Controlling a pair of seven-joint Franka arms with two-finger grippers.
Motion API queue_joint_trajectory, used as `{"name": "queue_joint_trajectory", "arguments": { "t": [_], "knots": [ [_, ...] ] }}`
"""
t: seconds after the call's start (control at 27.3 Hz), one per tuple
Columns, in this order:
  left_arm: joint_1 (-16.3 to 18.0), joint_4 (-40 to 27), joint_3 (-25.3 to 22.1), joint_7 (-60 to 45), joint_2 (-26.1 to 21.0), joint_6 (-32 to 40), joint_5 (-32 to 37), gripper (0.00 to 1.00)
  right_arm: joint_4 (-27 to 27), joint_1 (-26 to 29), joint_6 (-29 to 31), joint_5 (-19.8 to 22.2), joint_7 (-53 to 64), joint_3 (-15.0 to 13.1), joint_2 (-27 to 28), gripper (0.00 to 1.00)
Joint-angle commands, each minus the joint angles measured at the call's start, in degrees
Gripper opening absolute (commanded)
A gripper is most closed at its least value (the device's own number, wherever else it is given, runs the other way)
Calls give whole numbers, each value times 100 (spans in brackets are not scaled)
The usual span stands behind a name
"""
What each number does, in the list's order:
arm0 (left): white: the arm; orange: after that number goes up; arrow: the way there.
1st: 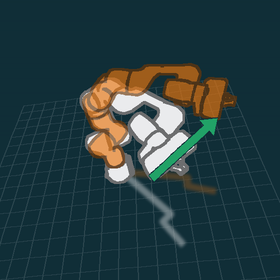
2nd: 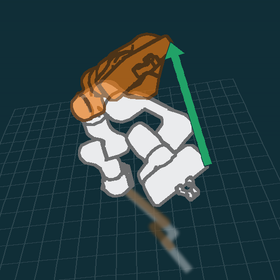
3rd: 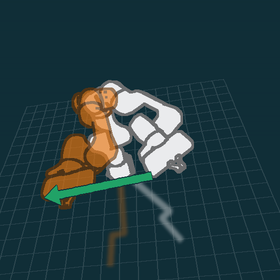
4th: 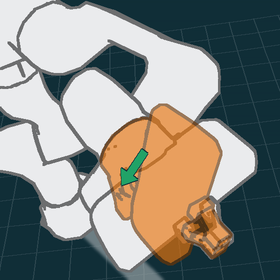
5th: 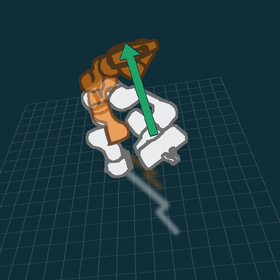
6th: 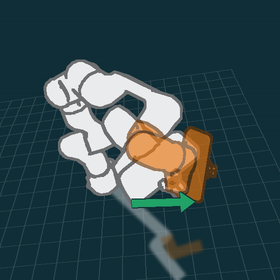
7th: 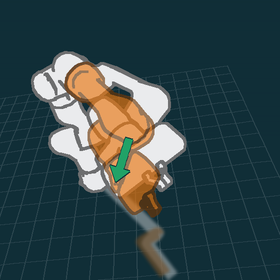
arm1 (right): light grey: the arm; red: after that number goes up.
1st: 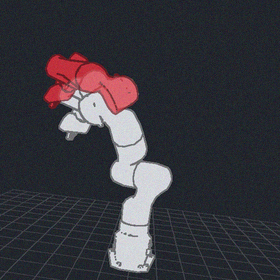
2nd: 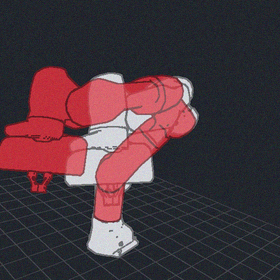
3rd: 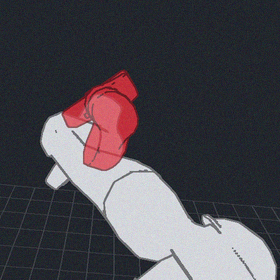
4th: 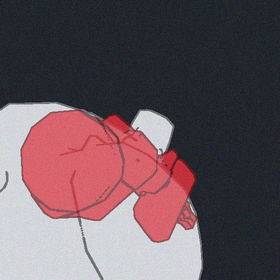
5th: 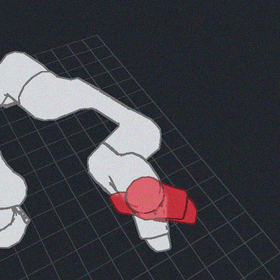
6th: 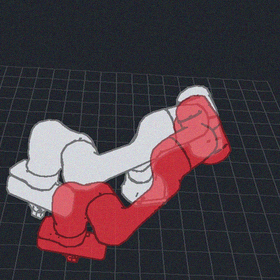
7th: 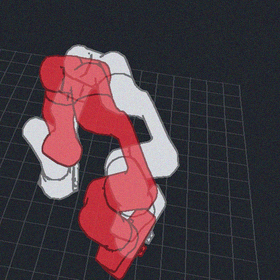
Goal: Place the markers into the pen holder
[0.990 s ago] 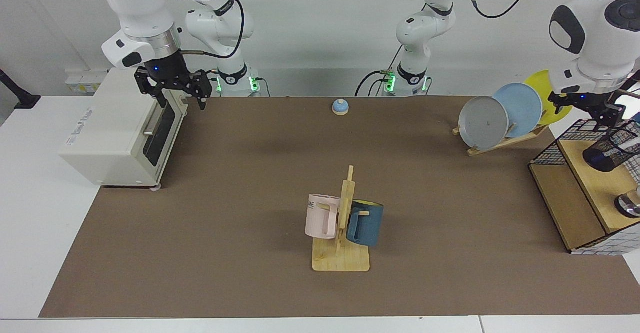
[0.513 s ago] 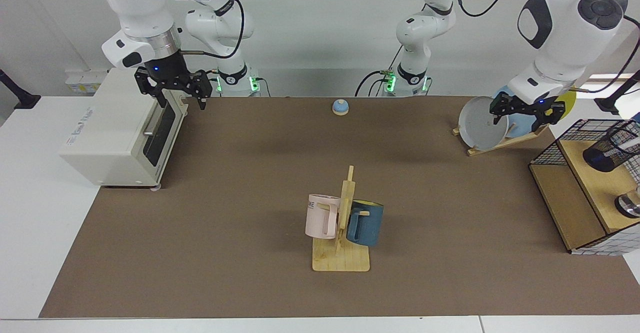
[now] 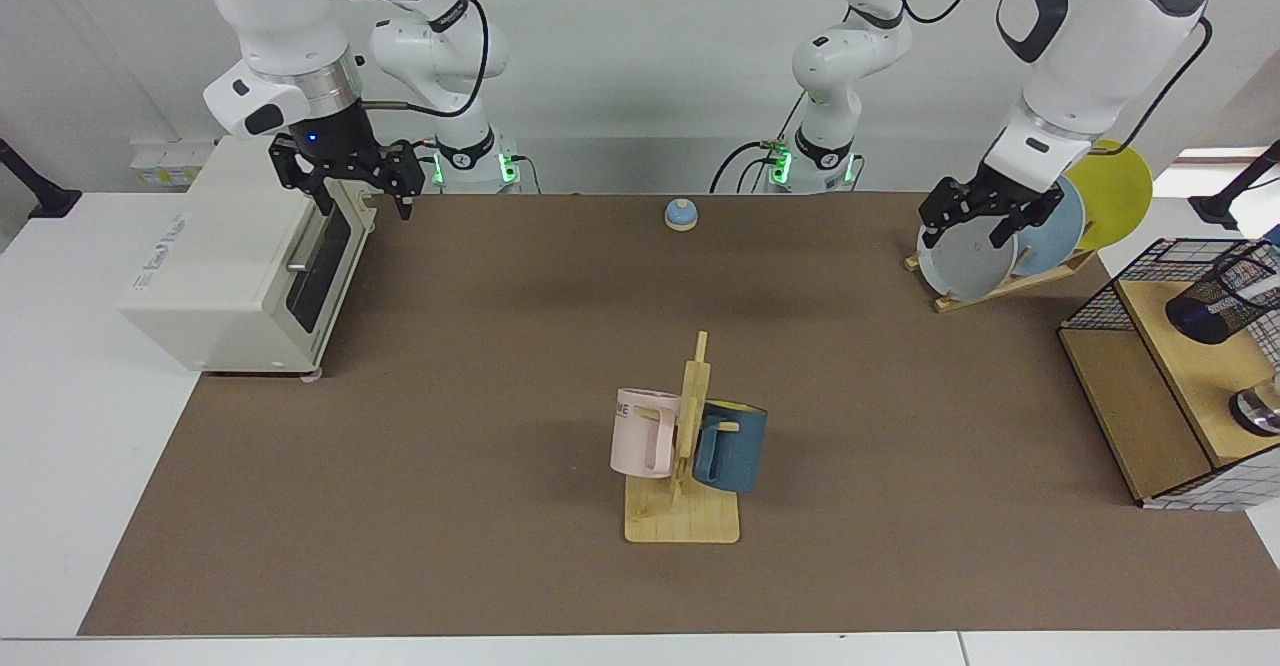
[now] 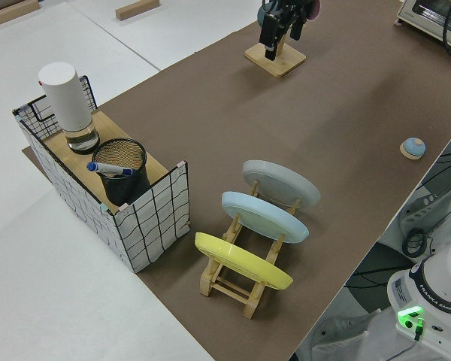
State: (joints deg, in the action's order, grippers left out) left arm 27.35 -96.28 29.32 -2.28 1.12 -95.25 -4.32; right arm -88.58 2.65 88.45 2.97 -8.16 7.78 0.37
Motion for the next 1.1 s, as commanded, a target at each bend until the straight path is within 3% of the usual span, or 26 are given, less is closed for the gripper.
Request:
{"name": "queue_joint_trajectory", "arguments": {
  "t": [0.0,0.22,0.29,0.44,0.62,0.77,1.06],
  "knots": [
    [-19,-136,-23,-97,468,181,-192,100,-98,34,94,-104,-98,13,-90,100],
    [-89,-154,-14,-79,521,165,-192,100,-89,34,94,-104,-98,13,-90,100],
    [-457,-171,-233,-62,521,147,-139,100,-98,34,94,-104,-89,13,-90,100],
    [-1809,-207,-1637,-35,521,129,-104,100,-89,34,94,-104,-98,13,-90,100],
    [-2330,-207,-1983,-9,521,129,-86,100,-98,34,94,-104,-89,13,-90,100],
    [-3050,-224,-2606,9,521,94,141,100,-98,34,94,-104,-89,13,-90,100],
    [-3341,-233,-2826,0,504,24,282,100,-98,34,94,-104,-89,13,-90,100]
  ]
}}
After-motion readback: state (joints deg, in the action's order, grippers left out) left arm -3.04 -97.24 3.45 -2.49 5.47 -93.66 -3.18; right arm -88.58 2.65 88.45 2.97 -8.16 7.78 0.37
